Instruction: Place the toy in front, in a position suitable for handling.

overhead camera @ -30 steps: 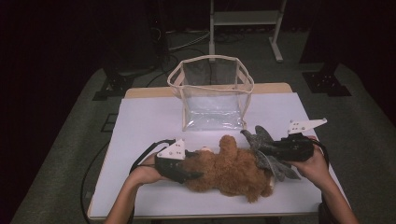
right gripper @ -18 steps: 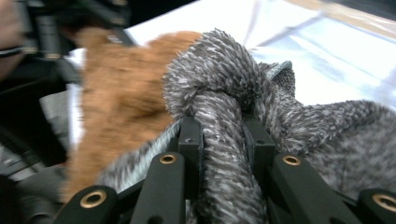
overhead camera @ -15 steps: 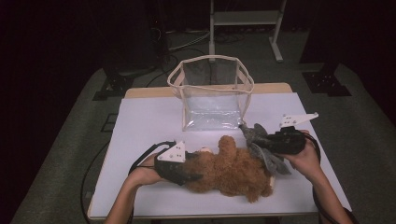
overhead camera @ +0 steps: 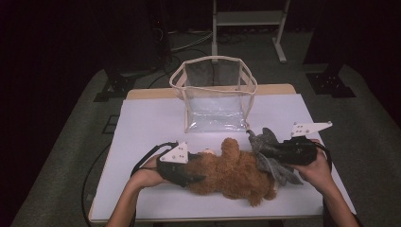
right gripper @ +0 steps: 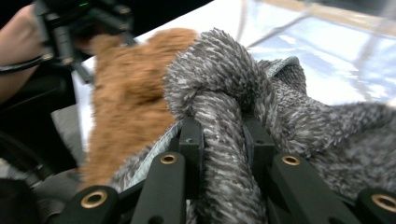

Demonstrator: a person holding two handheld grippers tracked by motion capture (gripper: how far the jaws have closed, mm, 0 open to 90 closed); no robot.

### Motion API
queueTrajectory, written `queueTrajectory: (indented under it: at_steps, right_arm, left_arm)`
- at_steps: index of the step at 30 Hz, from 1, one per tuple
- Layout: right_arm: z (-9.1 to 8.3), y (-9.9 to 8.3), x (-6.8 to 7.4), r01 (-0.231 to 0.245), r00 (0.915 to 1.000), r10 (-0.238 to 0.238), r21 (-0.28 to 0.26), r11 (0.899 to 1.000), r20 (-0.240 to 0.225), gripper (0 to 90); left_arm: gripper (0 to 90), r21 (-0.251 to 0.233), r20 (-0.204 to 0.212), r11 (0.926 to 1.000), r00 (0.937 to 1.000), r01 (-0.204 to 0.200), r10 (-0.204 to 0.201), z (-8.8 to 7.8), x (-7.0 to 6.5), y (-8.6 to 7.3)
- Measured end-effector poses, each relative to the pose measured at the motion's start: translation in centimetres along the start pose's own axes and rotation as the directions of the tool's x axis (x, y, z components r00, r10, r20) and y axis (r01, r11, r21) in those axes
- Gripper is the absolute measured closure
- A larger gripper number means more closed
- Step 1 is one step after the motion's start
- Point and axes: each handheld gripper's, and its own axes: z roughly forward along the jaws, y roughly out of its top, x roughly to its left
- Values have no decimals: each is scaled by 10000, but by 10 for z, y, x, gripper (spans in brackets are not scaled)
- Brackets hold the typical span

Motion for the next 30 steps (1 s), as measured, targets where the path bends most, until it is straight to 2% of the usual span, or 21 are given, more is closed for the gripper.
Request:
queueTrajectory:
  at_steps: [2,4,9,12,14,17,21,23,28,30]
  right_arm:
    - [6,3,8,320,9994,-317,208,9993,-147,730]
    - [11,8,9,469,9988,-465,326,9984,-121,730]
    - [16,17,-8,193,9998,-192,456,9988,-30,729]
    - [19,21,-25,-133,9998,125,585,9982,135,730]
    - [19,20,-35,-348,9986,321,646,9973,414,730]
    - [16,14,-41,-613,9973,593,465,9970,433,731]
    - [10,11,-26,-358,9987,352,145,9993,370,733]
    - [11,13,-16,-157,9998,155,156,9998,118,732]
    - [30,17,8,413,9979,-389,463,9981,-509,732]
    - [35,18,15,526,9958,-492,433,9977,-769,731]
  left_arm:
    - [351,51,32,9999,10000,-94,94,0,-1,0]
    - [354,90,49,9999,9999,-140,140,-1,-1,0]
    - [366,154,173,9995,9994,-288,285,-2,-3,1]
    - [368,102,214,9996,9994,-263,261,-2,-3,0]
    - [368,39,190,9998,9996,-191,191,-2,-2,-1]
    - [366,51,124,9999,9998,-126,125,-2,-2,-1]
    - [357,-26,41,10000,10000,17,-16,0,0,-1]
    - [353,-36,-37,9999,9999,94,-95,1,1,0]
    - [344,-43,-127,9999,9998,167,-168,2,2,0]
    - [340,-46,-142,9999,9998,151,-151,2,2,0]
